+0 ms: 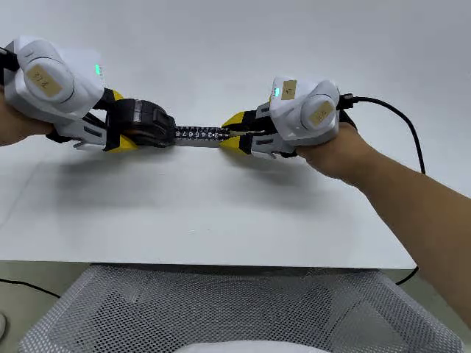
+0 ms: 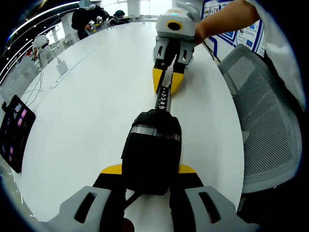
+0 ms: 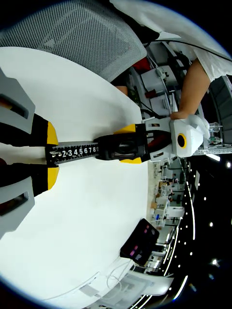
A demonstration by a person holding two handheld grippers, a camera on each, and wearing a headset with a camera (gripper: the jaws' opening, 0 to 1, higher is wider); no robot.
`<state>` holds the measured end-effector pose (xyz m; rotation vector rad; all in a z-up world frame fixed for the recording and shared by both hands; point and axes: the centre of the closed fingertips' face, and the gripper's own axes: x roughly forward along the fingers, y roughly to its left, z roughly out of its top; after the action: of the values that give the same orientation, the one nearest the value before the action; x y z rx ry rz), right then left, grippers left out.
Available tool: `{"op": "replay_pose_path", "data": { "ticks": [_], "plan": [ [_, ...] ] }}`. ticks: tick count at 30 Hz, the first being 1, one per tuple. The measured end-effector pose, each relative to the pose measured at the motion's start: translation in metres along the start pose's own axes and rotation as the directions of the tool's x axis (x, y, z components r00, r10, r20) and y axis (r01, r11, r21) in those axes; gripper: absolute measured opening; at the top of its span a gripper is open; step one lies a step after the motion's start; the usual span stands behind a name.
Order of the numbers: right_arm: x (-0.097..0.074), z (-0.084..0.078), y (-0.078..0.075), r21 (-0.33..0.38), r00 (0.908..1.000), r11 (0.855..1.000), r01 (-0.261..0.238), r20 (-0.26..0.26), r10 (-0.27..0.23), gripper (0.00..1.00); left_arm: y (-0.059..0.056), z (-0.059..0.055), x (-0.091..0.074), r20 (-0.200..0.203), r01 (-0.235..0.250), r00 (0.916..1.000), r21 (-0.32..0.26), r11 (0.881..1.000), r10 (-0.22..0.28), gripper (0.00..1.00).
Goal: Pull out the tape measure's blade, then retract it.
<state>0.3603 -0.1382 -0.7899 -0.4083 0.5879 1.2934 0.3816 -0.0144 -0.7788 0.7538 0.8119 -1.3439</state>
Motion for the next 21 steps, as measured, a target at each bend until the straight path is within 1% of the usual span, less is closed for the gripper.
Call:
{"op": "replay_pose_path", "data": {
  "ticks": [15, 21],
  "plan": [
    [-0.018, -0.012, 0.0, 0.008, 0.9995, 1.0, 0.011, -0.029, -0.011, 0.08, 0.001, 0.001, 0.001, -0.001, -0.001, 1.0, 0.003, 1.0, 0.001, 0.29],
    [-0.023, -0.015, 0.0, 0.016, 0.9993, 1.0, 0.019, -0.032, -0.018, 0.08, 0.004, -0.002, 0.003, -0.001, -0.001, 1.0, 0.004, 1.0, 0.001, 0.29]
  ]
}}
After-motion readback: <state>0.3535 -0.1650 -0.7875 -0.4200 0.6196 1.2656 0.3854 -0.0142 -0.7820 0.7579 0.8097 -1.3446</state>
